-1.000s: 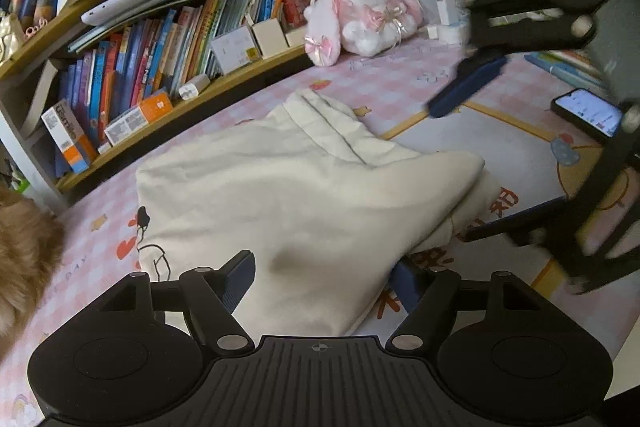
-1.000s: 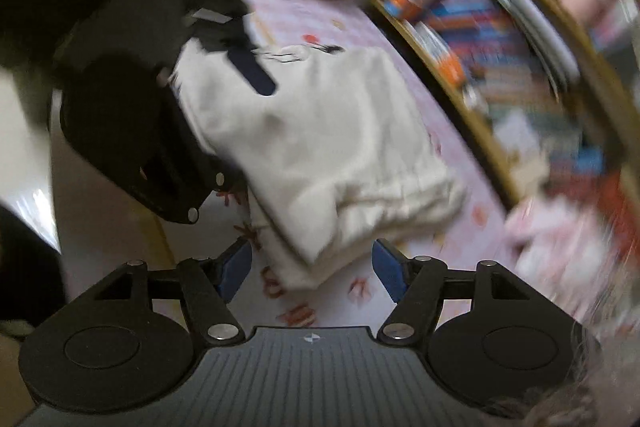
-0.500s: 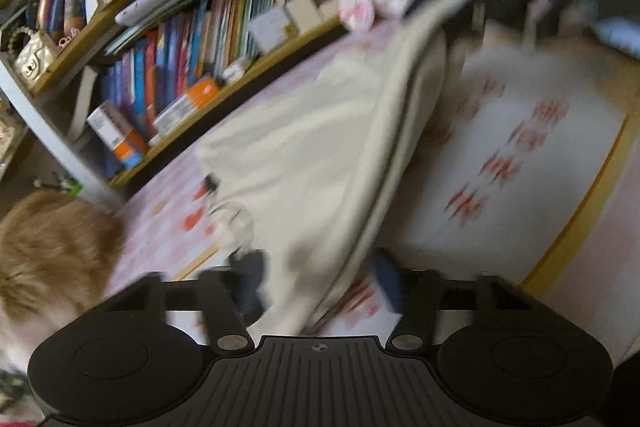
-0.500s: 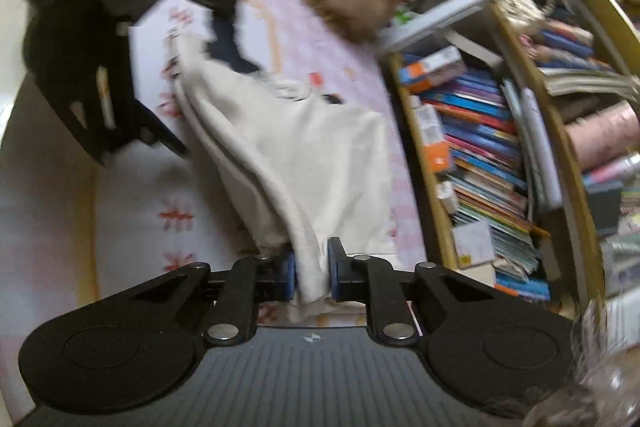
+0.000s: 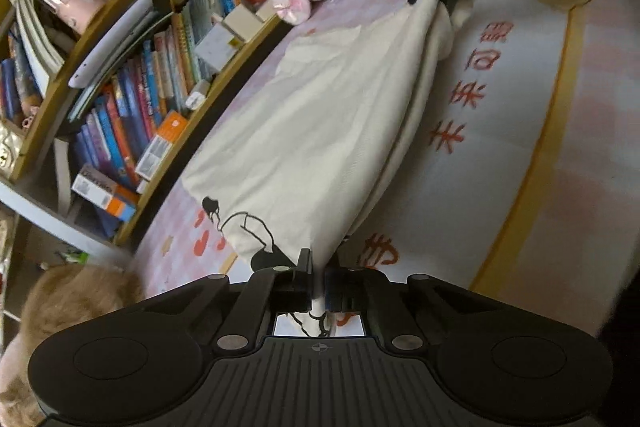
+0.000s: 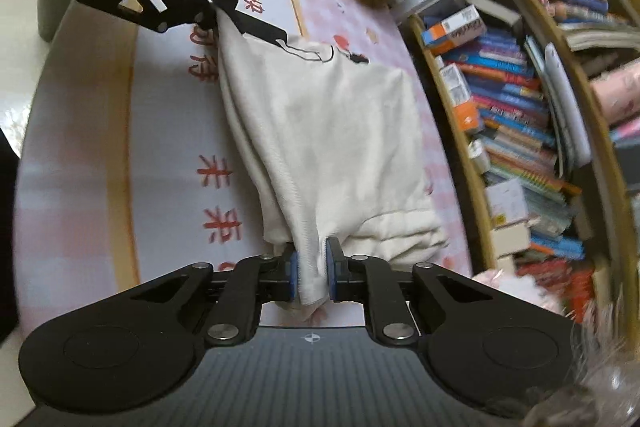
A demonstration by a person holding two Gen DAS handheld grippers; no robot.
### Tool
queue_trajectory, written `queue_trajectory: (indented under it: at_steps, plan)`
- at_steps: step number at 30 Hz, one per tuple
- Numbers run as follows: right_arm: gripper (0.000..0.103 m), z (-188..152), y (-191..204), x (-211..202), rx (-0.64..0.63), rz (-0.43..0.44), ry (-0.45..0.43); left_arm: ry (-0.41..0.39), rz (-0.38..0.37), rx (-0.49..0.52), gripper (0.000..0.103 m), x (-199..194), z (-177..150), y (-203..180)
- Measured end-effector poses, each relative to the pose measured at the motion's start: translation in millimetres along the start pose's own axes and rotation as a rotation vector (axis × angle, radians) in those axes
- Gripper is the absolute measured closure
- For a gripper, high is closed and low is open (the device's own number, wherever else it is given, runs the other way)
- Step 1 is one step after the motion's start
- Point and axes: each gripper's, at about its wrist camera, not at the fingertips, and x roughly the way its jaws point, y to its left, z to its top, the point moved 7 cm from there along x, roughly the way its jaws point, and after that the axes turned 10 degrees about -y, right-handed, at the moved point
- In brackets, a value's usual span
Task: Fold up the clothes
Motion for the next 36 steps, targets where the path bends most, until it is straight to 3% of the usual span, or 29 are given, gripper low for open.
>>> queue_trajectory:
  at_steps: [12, 15, 19, 24, 31, 36]
  plan:
    - [0.092, 4, -18, -72, 0.329, 0.181, -0.045, -0.038, -0.190, -0.096, 0.099, -79, 29, -8]
    - [0.092, 4, -15, -91, 0.385, 0.235, -0.053, -0.035, -0.209, -0.122, 0.099, -89, 33, -11]
    - [0.092, 3, -13, -101, 0.408, 0.248, -0.064, -0.038, -0.180, -0.126, 0.099, -89, 39, -2]
    - [0.092, 14, -49, -106, 0.396, 0.106, -0.123, -0.076, -0.068, -0.165, 0.099, -81, 55, 30]
    - [0.093, 23, -106, -97, 0.413, -0.091, -0.184, -0.114, 0.096, -0.322, 0.099, -43, 68, 73]
    - [0.100, 24, -135, -72, 0.456, -0.192, -0.185, -0.095, 0.091, -0.369, 0.098, -8, 66, 77]
